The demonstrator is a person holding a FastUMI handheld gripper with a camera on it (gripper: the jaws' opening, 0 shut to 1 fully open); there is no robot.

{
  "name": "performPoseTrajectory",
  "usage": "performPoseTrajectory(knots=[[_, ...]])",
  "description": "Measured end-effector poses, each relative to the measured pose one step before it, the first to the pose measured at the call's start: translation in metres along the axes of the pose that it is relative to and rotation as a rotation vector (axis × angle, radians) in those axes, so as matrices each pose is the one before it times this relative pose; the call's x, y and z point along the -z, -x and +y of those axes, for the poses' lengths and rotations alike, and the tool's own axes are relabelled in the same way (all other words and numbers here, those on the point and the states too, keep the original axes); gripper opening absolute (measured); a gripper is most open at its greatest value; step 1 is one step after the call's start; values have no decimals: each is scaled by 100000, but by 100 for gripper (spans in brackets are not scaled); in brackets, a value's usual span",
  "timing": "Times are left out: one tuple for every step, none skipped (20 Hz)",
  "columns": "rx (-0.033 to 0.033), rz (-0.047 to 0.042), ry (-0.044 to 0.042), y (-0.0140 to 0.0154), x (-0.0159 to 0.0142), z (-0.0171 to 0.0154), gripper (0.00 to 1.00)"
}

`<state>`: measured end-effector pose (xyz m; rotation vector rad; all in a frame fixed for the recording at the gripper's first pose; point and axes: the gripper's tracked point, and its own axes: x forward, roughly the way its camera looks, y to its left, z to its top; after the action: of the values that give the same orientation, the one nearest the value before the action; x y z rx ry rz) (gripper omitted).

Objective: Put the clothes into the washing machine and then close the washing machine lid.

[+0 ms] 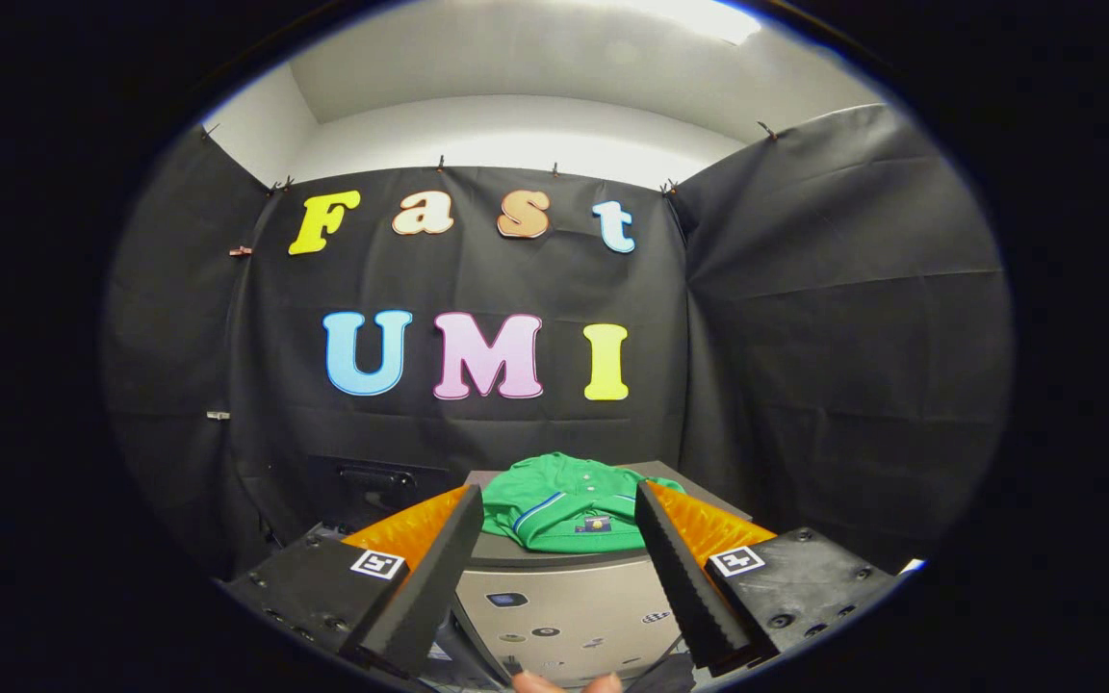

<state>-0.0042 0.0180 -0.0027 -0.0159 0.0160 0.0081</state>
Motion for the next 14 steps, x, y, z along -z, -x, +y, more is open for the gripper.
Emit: performPoseTrajectory(knots=[[39,-196,-85,-140,-165,106,99],[145,-110,291,-136,-68,59,99],[-173,-398,621,-49,-146,166,99],[19,-62,799,-157,-70,32,99],[244,56,329,-166,-23,-50,99],[-178,113,-197,-151,3,110,99],[-1037,11,-838,-261,-187,312,99],[-1229,31,-1442,-296,-196,354,99],[-870,345,-1329,-284,-115,161,99],[-208,-61,-1144,-497,-351,-23,99],[298,405,-479,-601,-205,-202,99],[97,1101,90,-741,-130,-141,99],[-155,563,-139,-550,-272,56,99],[-377,1602,125,-996,-296,-13,99]])
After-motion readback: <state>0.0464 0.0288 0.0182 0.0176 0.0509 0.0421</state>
